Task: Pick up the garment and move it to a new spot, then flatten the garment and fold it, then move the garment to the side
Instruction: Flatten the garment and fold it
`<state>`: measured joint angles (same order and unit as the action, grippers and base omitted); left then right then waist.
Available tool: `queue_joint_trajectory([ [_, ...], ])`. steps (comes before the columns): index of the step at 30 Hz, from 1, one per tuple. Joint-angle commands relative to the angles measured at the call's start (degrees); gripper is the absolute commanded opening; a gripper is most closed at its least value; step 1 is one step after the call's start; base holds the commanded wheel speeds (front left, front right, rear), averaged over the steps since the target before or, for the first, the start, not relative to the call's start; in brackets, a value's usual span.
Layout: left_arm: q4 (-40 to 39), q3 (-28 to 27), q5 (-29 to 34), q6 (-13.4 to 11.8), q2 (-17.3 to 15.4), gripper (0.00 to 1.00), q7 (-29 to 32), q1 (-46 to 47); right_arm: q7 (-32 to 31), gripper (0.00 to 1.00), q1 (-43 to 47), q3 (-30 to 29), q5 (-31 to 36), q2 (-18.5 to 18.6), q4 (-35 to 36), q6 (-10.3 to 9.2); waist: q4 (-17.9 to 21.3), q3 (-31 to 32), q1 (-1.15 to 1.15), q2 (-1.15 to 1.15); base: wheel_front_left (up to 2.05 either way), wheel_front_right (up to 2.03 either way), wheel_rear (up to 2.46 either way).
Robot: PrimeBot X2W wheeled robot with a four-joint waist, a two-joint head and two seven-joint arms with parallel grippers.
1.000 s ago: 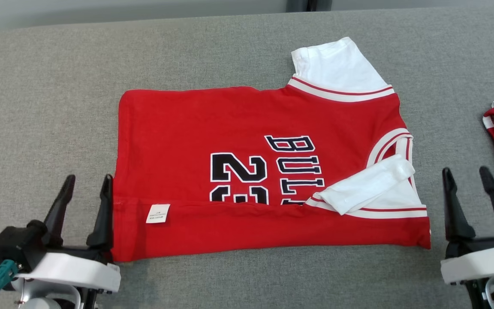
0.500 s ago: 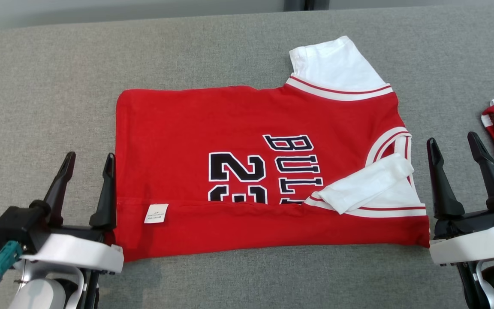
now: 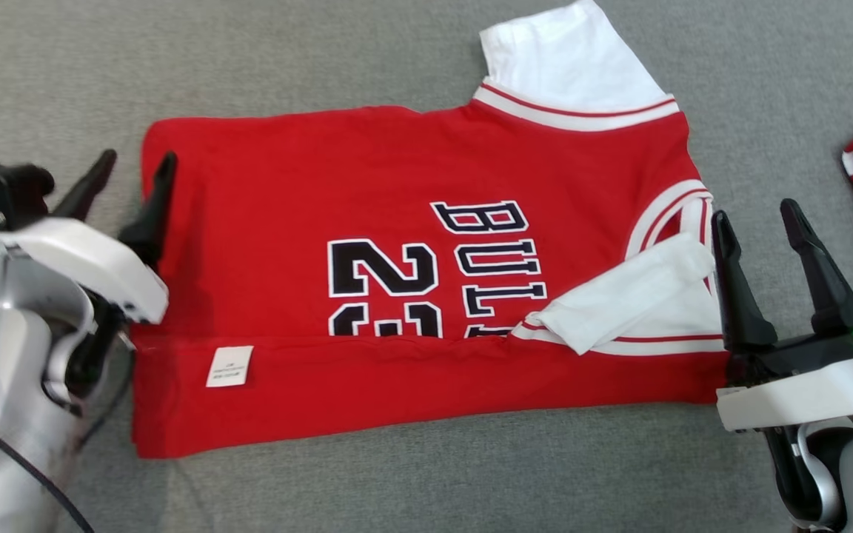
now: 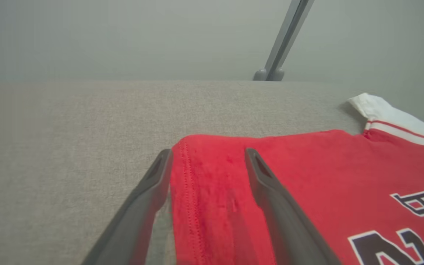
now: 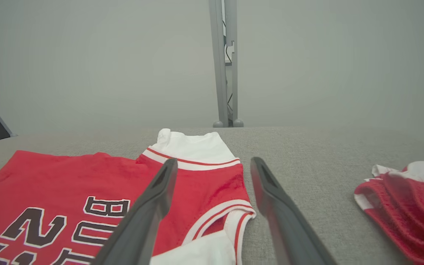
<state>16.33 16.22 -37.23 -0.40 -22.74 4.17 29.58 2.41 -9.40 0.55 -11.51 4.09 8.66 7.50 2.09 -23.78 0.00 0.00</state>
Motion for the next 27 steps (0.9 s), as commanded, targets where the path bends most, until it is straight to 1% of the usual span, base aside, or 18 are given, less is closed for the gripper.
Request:
queue_joint_trajectory([
  [1,2.76,-0.1,-0.53,1.03,-0.5,1.0,0.74,2.56,0.79,1.0,-1.1,0.29,-0.47,-0.01,-0.49,-0.02,1.5,-1.63,0.0,0.0,0.0,0.0,0.0],
  [4,9.65,-0.38,-1.71,3.27,-0.82,1.0,1.59,7.06,1.78,1.0,-2.05,0.92,-0.99,-0.26,-1.92,-0.02,2.7,-3.04,0.0,0.0,0.0,0.0,0.0],
  [8,16.56,-0.27,-2.78,5.19,-1.45,1.0,2.28,10.93,2.77,1.0,-3.22,1.45,-1.37,-0.48,-3.66,-0.02,3.83,-4.32,0.0,0.0,0.0,0.0,0.0],
  [9,19.24,0.35,-3.13,5.94,-1.5,1.0,3.25,12.05,3.15,1.0,-3.72,1.36,-1.69,-0.57,-4.42,-0.02,4.03,-4.68,0.0,0.0,0.0,0.0,0.0],
  [11,21.54,1.45,-3.67,6.58,-1.17,1.0,4.85,12.78,3.42,1.0,-4.4,0.88,-1.61,-0.54,-5.1,-0.02,4.05,-4.89,0.0,0.0,0.0,0.0,0.0],
  [12,22.36,1.96,-4.12,6.92,-0.75,0.78,5.52,12.8,3.52,1.0,-4.9,0.6,-1.75,-0.47,-5.41,-0.02,3.98,-4.99,0.0,0.0,0.0,0.0,0.0],
  [13,22.92,2.58,-4.29,7.17,-0.56,0.36,5.96,13.01,3.5,1.0,-5.48,0.28,-1.95,-0.27,-5.84,-0.02,3.9,-5.04,0.0,0.0,0.0,0.0,0.0],
  [14,23.25,2.98,-4.33,7.43,-0.56,0.0,5.64,13.39,3.57,1.0,-6.27,-0.08,-2.26,0.0,-6.23,-0.02,3.8,-5.14,0.0,0.0,0.0,0.0,0.0],
  [18,24.06,3.96,-4.21,7.67,-0.65,0.0,3.58,15.41,3.91,1.0,-12.19,-2.62,-3.81,1.77,-9.16,-0.02,3.27,-5.78,0.0,0.0,0.0,0.0,0.0],
  [23,24.1,6.21,-3.45,7.84,1.04,0.0,1.44,19.07,2.63,1.0,-23.23,-5.9,-5.6,6.02,-17.46,-0.01,0.36,-7.38,0.0,0.0,0.0,0.0,0.0],
  [27,24.15,8.35,-3.17,7.95,3.29,0.0,-0.04,22.13,0.27,1.0,-33.21,-4.04,-6.99,9.92,-25.31,-0.01,-2.8,-9.03,0.0,0.0,0.0,0.0,0.0],
])
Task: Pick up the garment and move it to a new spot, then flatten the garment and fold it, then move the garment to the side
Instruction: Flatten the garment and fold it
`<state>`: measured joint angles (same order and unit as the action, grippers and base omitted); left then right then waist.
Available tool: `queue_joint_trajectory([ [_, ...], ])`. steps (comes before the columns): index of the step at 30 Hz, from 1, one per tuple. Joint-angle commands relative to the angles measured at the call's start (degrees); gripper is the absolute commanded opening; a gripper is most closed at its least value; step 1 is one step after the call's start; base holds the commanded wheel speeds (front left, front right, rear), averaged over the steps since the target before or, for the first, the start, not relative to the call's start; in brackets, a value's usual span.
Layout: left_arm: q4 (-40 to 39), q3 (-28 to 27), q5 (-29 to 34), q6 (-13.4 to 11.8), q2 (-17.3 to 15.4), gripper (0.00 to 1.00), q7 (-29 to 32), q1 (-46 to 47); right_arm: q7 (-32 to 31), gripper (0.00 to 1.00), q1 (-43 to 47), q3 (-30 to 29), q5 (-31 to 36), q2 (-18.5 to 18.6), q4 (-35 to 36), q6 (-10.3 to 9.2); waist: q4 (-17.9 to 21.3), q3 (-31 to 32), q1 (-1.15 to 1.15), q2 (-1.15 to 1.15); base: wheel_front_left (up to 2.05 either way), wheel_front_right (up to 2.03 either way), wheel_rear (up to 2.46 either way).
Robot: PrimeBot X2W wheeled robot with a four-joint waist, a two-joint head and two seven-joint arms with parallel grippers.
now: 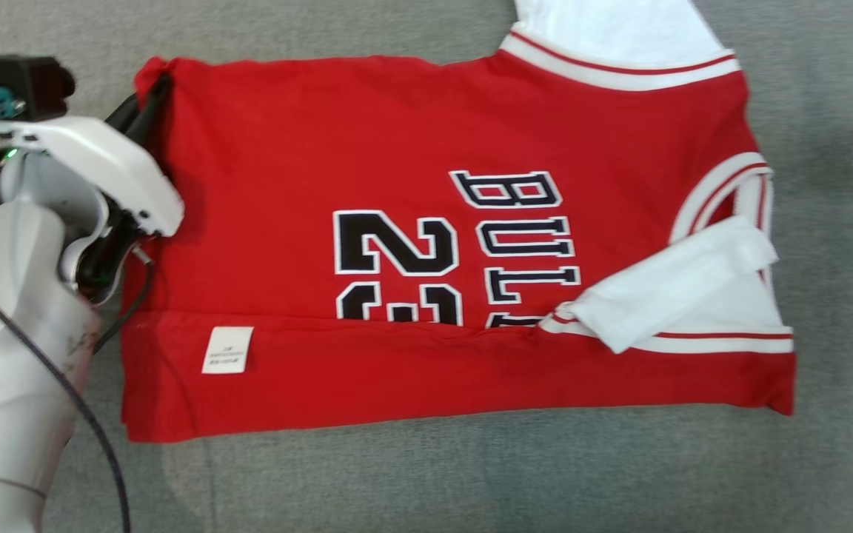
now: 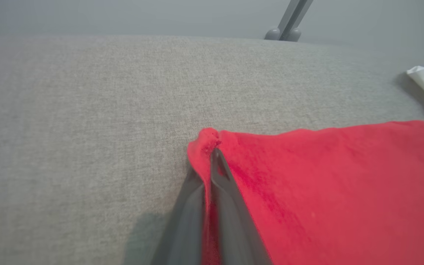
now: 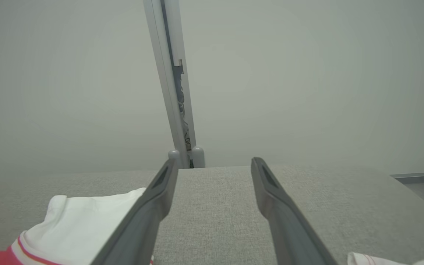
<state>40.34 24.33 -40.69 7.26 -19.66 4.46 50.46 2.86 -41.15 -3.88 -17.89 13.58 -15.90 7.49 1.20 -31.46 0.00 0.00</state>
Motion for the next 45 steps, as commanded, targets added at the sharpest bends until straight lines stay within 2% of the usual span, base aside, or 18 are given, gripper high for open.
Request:
queue_joint_trajectory([
  [1,0.22,0.81,0.3,0.3,0.74,0.0,-0.56,1.87,-1.13,1.0,-3.71,1.36,-0.77,1.22,-2.69,0.0,-2.66,-1.79,0.0,0.0,0.0,0.0,0.0],
  [5,0.05,3.53,-0.25,0.19,2.7,0.0,-1.9,4.37,-4.68,1.0,-11.95,6.56,-1.73,3.62,-10.29,0.0,-5.44,-3.42,0.0,0.0,0.0,0.0,0.0],
  [6,0.05,3.53,-0.25,0.19,2.7,0.0,-1.9,4.37,-4.68,1.0,-11.95,6.56,-1.73,3.62,-10.29,0.0,-5.44,-3.42,0.0,0.0,0.0,0.0,0.0],
  [11,0.01,6.77,-1.12,0.21,4.0,0.0,-3.45,6.49,-9.15,1.0,-19.2,13.84,-3.46,5.58,-18.31,0.0,-7.94,-4.95,0.0,0.0,0.0,0.0,0.0],
  [15,-0.06,9.18,-1.91,0.21,4.42,0.0,-4.58,7.56,-12.75,1.0,-23.26,20.22,-5.4,7.29,-22.83,-0.01,-9.36,-5.65,0.0,0.0,0.0,0.0,0.0],
  [20,-0.2,11.65,-3.27,0.21,4.66,0.0,-6.08,8.49,-16.78,1.0,-26.5,25.46,-8.57,8.69,-27.5,-0.01,-10.77,-5.95,0.0,0.0,0.0,0.0,0.0],
  [21,-0.17,12.05,-3.52,0.22,4.59,0.0,-6.27,8.56,-17.67,0.96,-27.01,26.41,-9.48,8.8,-28.09,0.0,-10.93,-5.95,0.0,0.0,0.0,0.0,0.0],
  [22,-0.16,12.38,-3.79,0.21,4.49,0.0,-6.57,8.69,-18.2,0.45,-27.4,27.24,-10.37,9.02,-28.53,0.0,-11.07,-5.97,0.0,0.0,0.0,0.0,0.0],
  [23,-0.18,12.67,-4.07,0.21,4.38,0.0,-6.81,8.79,-18.5,0.31,-27.7,27.95,-11.34,9.23,-28.78,0.0,-11.17,-5.99,0.0,0.0,0.0,0.0,0.0],
  [24,-0.29,12.9,-4.26,0.21,4.25,0.0,-7.15,8.84,-18.83,0.0,-28.06,28.55,-12.16,9.59,-28.89,0.0,-11.2,-6.0,0.0,0.0,0.0,0.0,0.0],
  [35,-1.06,12.74,-6.1,0.21,0.84,0.0,-10.16,8.9,-12.87,0.0,-30.34,32.27,-18.27,14.26,-24.62,-0.01,-9.46,-3.39,0.0,0.0,0.0,0.0,0.0],
  [45,-5.72,11.02,-8.73,-0.99,-2.5,0.0,-7.62,6.02,-11.34,0.0,-27.65,34.68,-22.63,17.42,-17.59,-0.01,-7.49,-0.85,0.0,0.0,0.0,0.0,0.0],
])
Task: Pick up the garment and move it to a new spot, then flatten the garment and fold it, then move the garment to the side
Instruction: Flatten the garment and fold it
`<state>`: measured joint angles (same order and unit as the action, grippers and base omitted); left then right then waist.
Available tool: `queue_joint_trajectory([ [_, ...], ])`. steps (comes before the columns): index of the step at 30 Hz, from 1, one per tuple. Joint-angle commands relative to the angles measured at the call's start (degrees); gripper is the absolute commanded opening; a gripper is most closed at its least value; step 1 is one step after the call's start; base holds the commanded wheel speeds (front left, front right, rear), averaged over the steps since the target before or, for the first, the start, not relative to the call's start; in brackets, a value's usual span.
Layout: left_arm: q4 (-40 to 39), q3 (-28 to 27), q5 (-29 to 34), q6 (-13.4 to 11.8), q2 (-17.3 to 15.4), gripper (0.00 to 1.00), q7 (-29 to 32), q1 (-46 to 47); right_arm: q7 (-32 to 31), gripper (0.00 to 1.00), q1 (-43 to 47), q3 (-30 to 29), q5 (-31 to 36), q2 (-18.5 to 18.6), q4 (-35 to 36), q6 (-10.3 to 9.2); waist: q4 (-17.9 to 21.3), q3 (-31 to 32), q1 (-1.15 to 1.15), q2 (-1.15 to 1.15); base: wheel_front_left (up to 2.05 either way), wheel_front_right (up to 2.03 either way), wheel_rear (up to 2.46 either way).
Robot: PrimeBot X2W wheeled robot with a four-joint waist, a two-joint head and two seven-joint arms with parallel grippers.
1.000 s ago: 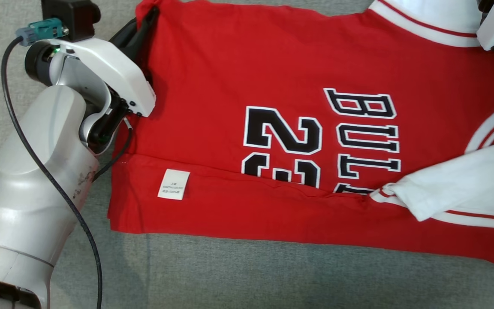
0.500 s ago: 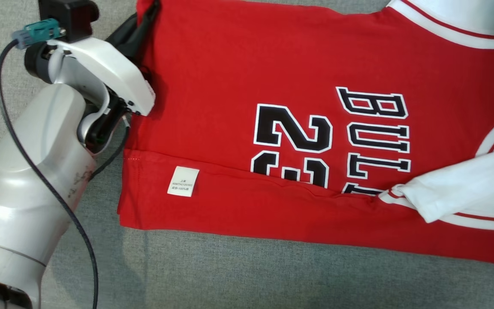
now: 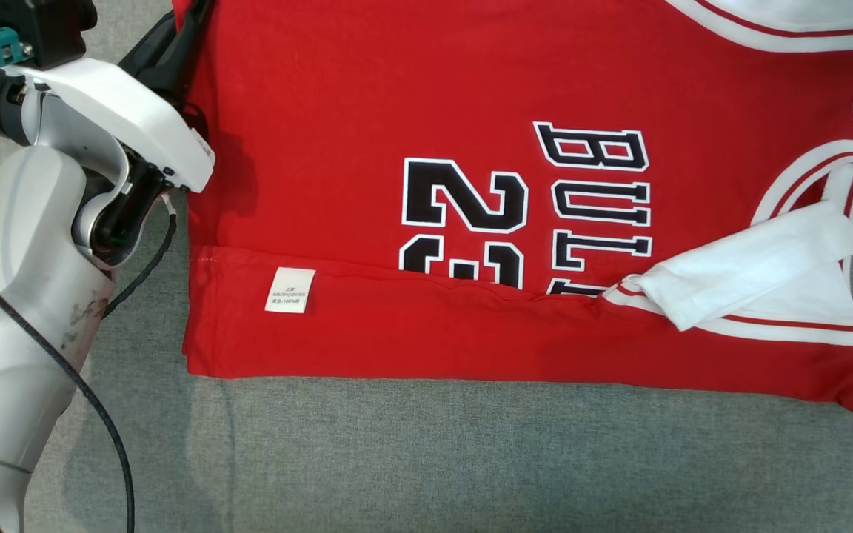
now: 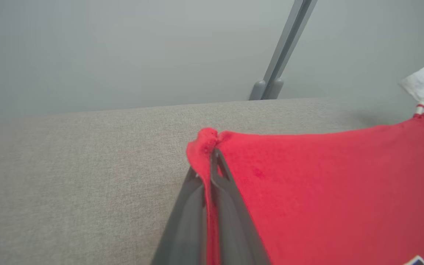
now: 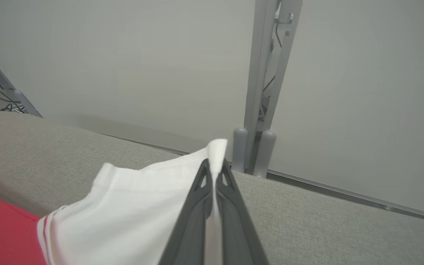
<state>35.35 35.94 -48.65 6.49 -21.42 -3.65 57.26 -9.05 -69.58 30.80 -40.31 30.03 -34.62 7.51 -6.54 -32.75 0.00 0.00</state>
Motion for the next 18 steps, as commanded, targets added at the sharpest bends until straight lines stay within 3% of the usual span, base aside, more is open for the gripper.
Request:
queue_joint_trajectory([
  [1,-1.61,-0.9,-1.53,-0.23,-0.95,0.0,0.94,-1.37,0.64,0.0,1.41,0.0,-0.6,1.3,2.27,-0.04,0.36,0.73,0.0,0.0,0.0,0.0,0.0],
  [6,-5.21,-1.43,-3.22,-1.61,-3.15,0.0,3.46,-4.52,-0.47,0.0,5.87,-0.95,-3.07,2.24,8.51,-0.03,1.17,2.32,0.0,0.0,0.0,0.0,0.0],
  [7,-7.33,-1.21,-2.08,-4.0,-5.53,0.0,4.95,-6.21,-1.58,0.0,9.0,-1.94,-2.34,3.85,12.23,-0.04,1.85,3.1,0.0,0.0,0.0,0.0,0.0],
  [8,-8.8,-1.59,-3.08,-4.69,-5.76,0.0,5.51,-7.39,-2.14,0.0,11.13,-2.91,-2.54,4.06,14.12,-0.04,2.14,3.51,0.0,0.0,0.0,0.0,0.0],
  [14,-20.64,-3.2,-5.63,-7.93,-10.91,0.0,7.7,-15.72,-5.42,0.0,26.63,-10.54,-2.52,2.49,28.71,-0.02,4.33,5.16,0.0,0.0,0.0,0.0,0.0],
  [18,-28.99,-4.42,-7.24,-10.45,-14.08,0.0,7.85,-22.57,-8.26,0.0,38.2,-16.32,-1.05,-0.56,37.98,-0.02,5.41,6.07,0.0,0.0,0.0,0.0,0.0],
])
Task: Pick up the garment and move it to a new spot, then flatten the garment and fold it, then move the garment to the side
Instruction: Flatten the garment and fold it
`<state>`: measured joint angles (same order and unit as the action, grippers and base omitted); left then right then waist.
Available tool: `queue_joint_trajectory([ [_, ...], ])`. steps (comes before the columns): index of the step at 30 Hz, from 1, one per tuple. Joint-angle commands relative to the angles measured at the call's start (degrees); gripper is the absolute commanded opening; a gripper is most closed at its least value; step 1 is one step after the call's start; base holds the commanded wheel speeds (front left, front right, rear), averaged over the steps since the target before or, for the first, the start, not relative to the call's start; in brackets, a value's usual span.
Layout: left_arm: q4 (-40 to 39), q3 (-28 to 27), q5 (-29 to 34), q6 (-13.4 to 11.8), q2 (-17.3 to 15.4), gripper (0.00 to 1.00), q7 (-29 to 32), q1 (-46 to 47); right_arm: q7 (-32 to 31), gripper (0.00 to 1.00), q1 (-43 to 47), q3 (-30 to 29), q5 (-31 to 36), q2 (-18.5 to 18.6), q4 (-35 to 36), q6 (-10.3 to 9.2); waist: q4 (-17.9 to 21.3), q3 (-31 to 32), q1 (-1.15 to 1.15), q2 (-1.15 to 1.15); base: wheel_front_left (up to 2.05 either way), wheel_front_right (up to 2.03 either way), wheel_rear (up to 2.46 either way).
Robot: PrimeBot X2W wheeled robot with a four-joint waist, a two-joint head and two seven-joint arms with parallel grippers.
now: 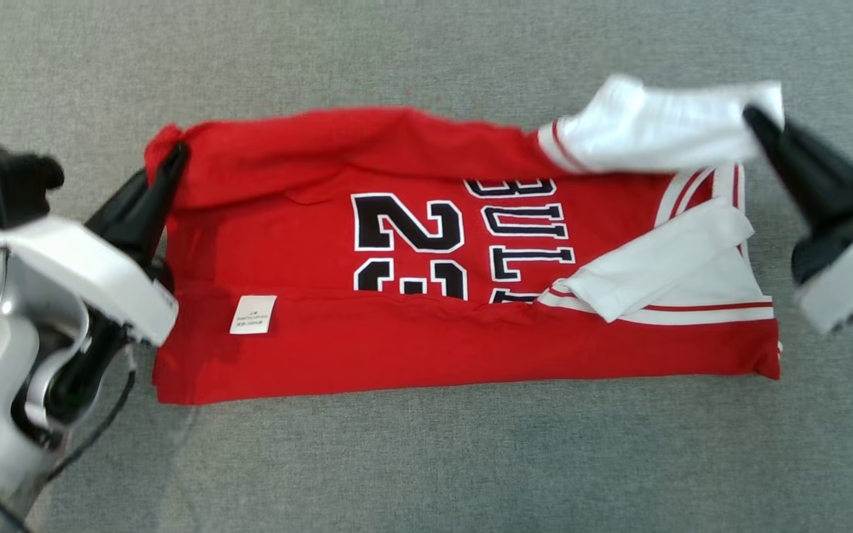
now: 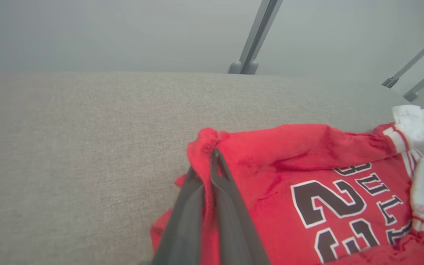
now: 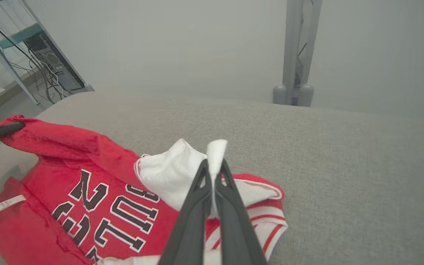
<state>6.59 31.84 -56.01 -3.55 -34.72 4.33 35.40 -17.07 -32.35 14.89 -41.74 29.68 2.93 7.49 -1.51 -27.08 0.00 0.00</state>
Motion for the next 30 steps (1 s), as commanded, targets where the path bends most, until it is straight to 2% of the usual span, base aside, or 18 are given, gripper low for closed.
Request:
queue_joint_trajectory([
  [1,-2.11,-0.56,-0.12,-1.17,-1.43,0.0,-0.26,-2.37,-1.06,0.0,3.65,-1.68,0.7,-1.14,2.45,0.0,0.58,0.62,0.0,0.0,0.0,0.0,0.0],
  [7,-11.63,-1.81,-1.96,-5.47,-5.37,0.0,-0.48,-12.37,-4.64,0.0,17.8,-8.86,2.39,-7.8,12.15,0.0,1.31,1.56,0.0,0.0,0.0,0.0,0.0],
  [8,-13.86,-2.47,-3.26,-6.33,-5.93,0.0,-0.75,-15.23,-5.07,0.0,21.4,-10.64,2.61,-10.02,13.65,0.0,1.47,1.7,0.0,0.0,0.0,0.0,0.0],
  [12,-15.99,-3.04,-5.64,-7.49,-6.1,0.0,-1.08,-19.68,-5.0,0.0,26.38,-13.47,3.09,-13.93,14.11,0.0,1.57,1.88,0.0,0.0,0.0,0.0,0.0],
  [17,-13.3,-3.36,-7.28,-7.39,-5.5,0.0,-1.68,-22.12,-3.7,0.0,28.61,-13.65,3.62,-17.06,10.58,0.0,1.77,1.87,0.0,0.0,0.0,0.0,0.0],
  [18,-12.32,-3.31,-7.05,-7.49,-5.25,0.12,-2.05,-22.11,-3.51,0.22,28.97,-13.6,4.16,-17.14,9.37,0.0,1.77,1.93,0.0,0.0,0.0,0.0,0.0],
  [19,-11.42,-3.41,-7.35,-7.48,-4.42,0.67,-2.58,-21.96,-2.95,0.6,29.13,-13.71,4.69,-17.48,8.31,0.0,1.72,1.98,0.0,0.0,0.0,0.0,0.0],
  [20,-10.53,-3.5,-7.4,-7.31,-3.65,1.0,-3.35,-21.65,-2.42,1.0,29.21,-13.48,4.31,-18.32,7.32,0.0,1.64,2.05,0.0,0.0,0.0,0.0,0.0],
  [24,-6.94,-4.71,-5.81,-7.75,-1.14,1.0,-8.28,-20.38,0.9,1.0,29.9,-13.5,5.15,-19.66,5.45,0.0,1.6,2.44,0.0,0.0,0.0,0.0,0.0],
  [30,-4.81,-7.16,-2.84,-9.2,1.3,1.0,-16.27,-19.67,10.52,1.0,29.5,-15.65,7.87,-20.8,6.99,0.0,2.28,3.48,0.0,0.0,0.0,0.0,0.0],
])
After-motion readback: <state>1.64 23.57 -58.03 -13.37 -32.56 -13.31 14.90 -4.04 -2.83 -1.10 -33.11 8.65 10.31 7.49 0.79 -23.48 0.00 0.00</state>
